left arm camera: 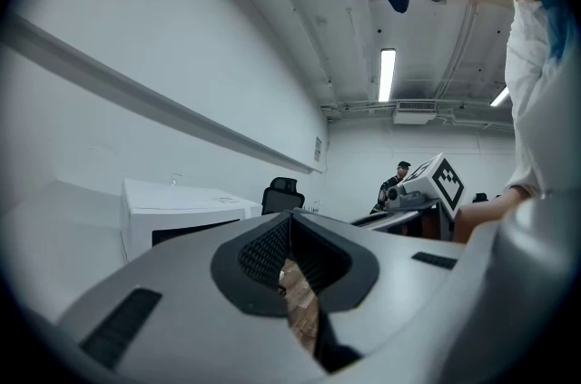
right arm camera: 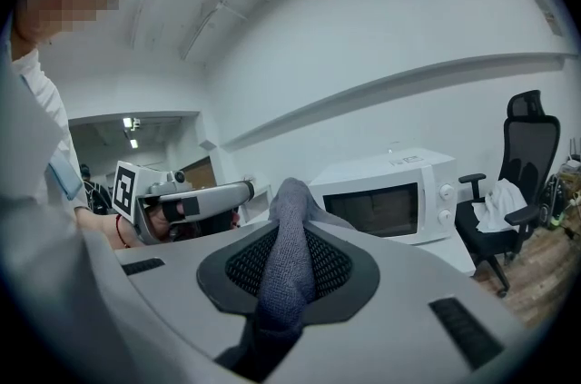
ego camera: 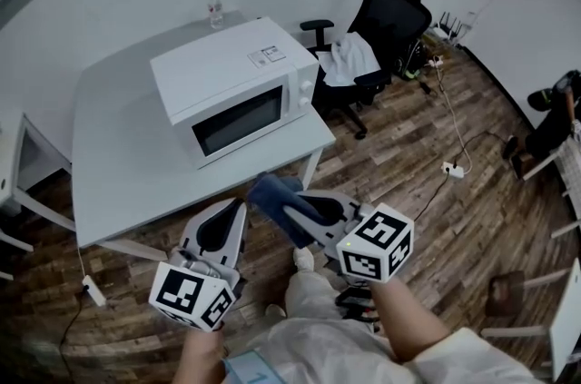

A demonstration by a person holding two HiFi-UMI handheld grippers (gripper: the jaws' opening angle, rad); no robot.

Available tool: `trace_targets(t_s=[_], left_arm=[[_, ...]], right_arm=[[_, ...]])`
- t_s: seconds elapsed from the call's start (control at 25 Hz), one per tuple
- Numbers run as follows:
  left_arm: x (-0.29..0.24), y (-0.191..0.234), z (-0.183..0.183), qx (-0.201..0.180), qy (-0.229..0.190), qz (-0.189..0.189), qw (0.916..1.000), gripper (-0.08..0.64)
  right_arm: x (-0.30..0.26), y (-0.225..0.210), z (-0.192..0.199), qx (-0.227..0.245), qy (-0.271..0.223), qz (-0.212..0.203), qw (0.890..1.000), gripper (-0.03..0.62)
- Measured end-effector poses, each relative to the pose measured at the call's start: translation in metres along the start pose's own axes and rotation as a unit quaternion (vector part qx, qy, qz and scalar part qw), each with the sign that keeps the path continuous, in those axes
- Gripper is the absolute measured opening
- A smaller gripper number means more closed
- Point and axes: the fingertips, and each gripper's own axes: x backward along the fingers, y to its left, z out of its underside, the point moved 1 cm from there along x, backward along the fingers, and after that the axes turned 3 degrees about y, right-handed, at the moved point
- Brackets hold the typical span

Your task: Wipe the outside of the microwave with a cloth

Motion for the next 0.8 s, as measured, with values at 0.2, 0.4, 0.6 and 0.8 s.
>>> trace_targets(t_s=[0.2, 0.4, 0.6, 0.8], left_arm=[[-0.029, 0.023, -0.008, -0.009, 0.002, -0.003, 1.0, 0.005], [-0.074, 0.06, -0.028, -0.015, -0.006, -0.017, 0.9997, 0.005], [-0.125, 0.09, -0.062, -0.02, -0.023, -0.025, 0.9992, 0.005], [-0.171, 0.12, -0.094, -0.026, -0.036, -0.039, 0.9982, 0.005]], right_arm=[[-0.024, -0.029, -0.016, -0.002, -0.004, -0.014, 1.0, 0.072], [-0.054, -0.071, -0.05, 0.001, -0.013, -0.035, 0.999, 0.072], [-0.079, -0.113, -0.094, 0.006, -0.021, -0.054, 0.998, 0.072], [-0.103, -0.155, -0.137, 0.016, -0.024, -0.062, 0.998, 0.072]])
